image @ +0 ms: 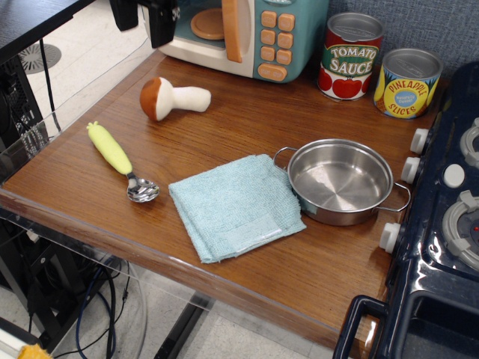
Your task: Move the white object in front of the microwave
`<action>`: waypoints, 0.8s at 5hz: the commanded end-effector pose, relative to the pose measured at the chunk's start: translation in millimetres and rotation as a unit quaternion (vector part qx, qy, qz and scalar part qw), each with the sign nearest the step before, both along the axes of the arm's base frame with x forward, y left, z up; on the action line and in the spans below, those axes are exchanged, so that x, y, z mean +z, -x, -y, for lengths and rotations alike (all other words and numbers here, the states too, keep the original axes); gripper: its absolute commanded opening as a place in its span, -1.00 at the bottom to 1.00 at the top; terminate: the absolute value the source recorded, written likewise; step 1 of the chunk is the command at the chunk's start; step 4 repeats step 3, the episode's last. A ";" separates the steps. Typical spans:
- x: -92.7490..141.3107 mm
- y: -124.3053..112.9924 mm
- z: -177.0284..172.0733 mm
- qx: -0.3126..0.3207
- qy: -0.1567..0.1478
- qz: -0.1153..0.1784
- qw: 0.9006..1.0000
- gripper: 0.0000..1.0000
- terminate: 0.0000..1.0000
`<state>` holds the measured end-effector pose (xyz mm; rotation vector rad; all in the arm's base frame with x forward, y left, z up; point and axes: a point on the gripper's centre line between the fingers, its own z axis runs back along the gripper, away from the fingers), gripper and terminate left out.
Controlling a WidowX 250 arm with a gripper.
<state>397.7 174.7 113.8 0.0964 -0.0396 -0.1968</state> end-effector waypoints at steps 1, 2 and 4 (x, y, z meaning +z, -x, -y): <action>37.2 10.6 9.0 -0.027 0.016 0.037 0.999 1.00 -1.00; 37.2 10.6 9.0 -0.027 0.016 0.037 0.999 1.00 -1.00; 37.2 10.6 9.0 -0.027 0.016 0.037 0.999 1.00 1.00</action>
